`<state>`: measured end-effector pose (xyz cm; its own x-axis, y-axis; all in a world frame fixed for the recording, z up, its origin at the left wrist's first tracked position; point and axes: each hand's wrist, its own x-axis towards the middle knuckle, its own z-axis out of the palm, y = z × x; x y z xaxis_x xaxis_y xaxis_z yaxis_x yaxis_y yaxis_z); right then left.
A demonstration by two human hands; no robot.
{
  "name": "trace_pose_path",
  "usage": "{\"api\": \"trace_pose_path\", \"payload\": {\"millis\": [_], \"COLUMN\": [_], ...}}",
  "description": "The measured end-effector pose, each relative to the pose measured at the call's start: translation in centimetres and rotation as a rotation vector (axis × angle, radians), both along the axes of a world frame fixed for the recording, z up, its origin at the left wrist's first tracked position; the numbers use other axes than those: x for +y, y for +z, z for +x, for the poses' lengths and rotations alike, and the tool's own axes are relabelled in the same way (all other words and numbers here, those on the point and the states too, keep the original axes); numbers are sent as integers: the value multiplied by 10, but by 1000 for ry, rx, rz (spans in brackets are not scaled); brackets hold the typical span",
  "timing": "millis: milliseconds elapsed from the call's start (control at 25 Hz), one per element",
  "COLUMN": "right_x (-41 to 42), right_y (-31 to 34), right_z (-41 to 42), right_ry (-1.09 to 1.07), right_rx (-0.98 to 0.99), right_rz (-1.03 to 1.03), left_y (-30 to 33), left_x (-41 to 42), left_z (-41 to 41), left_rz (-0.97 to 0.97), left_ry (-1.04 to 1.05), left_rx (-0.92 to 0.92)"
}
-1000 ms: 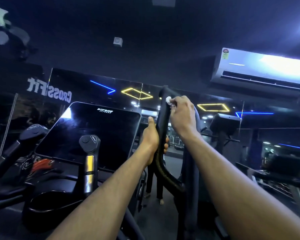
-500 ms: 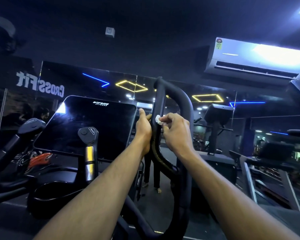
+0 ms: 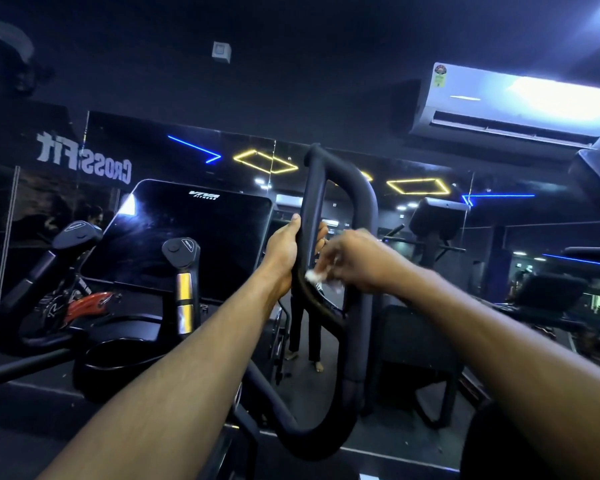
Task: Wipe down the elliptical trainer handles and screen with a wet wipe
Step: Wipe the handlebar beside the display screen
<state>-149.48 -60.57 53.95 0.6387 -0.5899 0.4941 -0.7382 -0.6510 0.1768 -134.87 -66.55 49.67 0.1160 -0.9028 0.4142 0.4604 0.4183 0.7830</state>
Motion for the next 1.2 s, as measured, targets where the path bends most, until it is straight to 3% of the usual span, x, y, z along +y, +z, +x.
{"api": "trace_pose_path", "payload": {"millis": [120, 200, 400, 800, 880, 1080, 1120, 1200], "right_x": [-23, -47, -75, -20, -16, 6, 10, 8], "right_y": [49, 70, 40, -71, -68, -36, -23, 4], "right_z": [0, 14, 42, 0, -13, -26, -24, -15], "right_ry": [2, -26, -43, 217, 225, 252, 213, 153], "right_rx": [-345, -499, -587, -223, -95, 450, 493, 359], "right_rz": [-222, -266, -303, -189, -177, -81, -52, -88], "left_y": [-3, -5, -32, -76, -83, -87, -90, -95], "left_x": [1, -1, 1, -6, 2, 21, 24, 27], "left_z": [-2, -3, -5, -34, -41, -40, -41, -44], "left_rz": [-35, -33, 5, 24, 2, 6, 8, 11], "left_ry": [55, 50, -138, -279, -286, -281, -269, -247], "left_rx": [-39, -7, 99, 448, 478, 442, 437, 459]}}
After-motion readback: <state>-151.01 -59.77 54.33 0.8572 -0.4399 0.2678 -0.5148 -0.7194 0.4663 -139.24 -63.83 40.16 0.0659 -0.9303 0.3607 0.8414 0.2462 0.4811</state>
